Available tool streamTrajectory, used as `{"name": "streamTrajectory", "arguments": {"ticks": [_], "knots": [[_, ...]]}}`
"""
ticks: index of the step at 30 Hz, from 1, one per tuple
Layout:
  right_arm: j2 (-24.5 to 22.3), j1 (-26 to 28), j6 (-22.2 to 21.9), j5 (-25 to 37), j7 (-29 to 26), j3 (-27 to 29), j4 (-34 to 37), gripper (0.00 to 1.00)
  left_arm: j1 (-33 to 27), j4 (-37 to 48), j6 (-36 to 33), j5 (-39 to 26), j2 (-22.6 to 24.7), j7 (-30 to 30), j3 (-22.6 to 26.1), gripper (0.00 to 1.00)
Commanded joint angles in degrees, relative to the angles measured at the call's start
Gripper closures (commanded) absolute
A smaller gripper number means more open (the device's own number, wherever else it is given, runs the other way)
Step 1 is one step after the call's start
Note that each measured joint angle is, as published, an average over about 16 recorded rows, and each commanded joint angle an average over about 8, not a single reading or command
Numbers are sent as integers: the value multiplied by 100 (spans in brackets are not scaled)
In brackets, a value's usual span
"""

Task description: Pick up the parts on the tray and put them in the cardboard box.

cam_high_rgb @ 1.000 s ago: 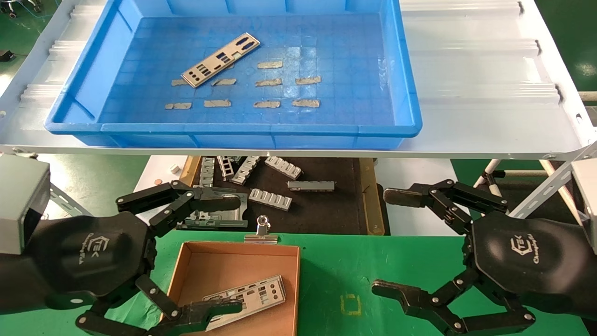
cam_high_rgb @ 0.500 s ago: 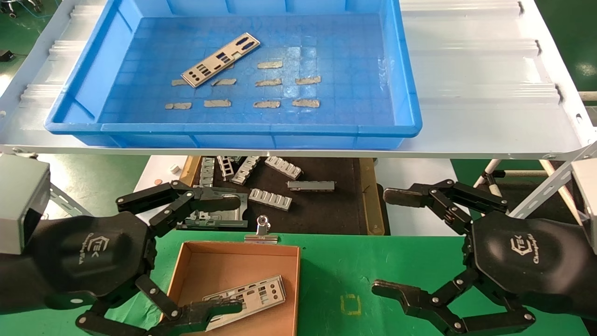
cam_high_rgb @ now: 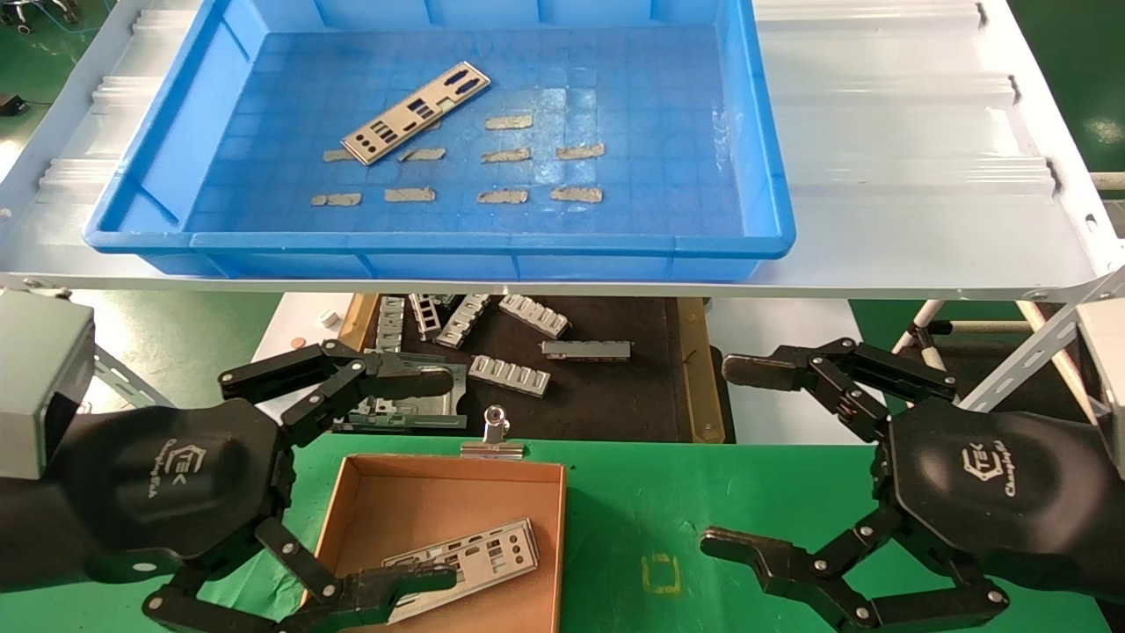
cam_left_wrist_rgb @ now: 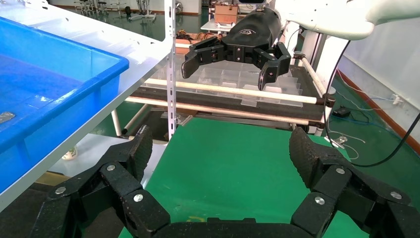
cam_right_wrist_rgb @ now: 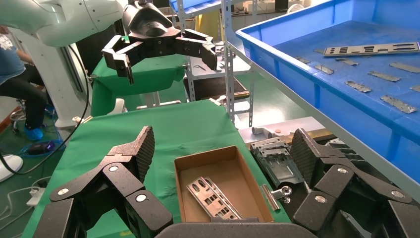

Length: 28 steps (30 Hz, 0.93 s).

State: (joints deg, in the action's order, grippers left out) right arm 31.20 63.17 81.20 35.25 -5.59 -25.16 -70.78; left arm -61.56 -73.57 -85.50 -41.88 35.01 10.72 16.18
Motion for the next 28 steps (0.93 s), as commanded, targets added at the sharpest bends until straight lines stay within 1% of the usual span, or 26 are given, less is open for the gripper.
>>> {"name": "streamTrajectory", "arguments": {"ticks": [1,28], "knots": [[0,0,0,0,0,0,0,0,0,0,0,0,0,0,0,0],[0,0,0,0,0,0,0,0,0,0,0,0,0,0,0,0]]}}
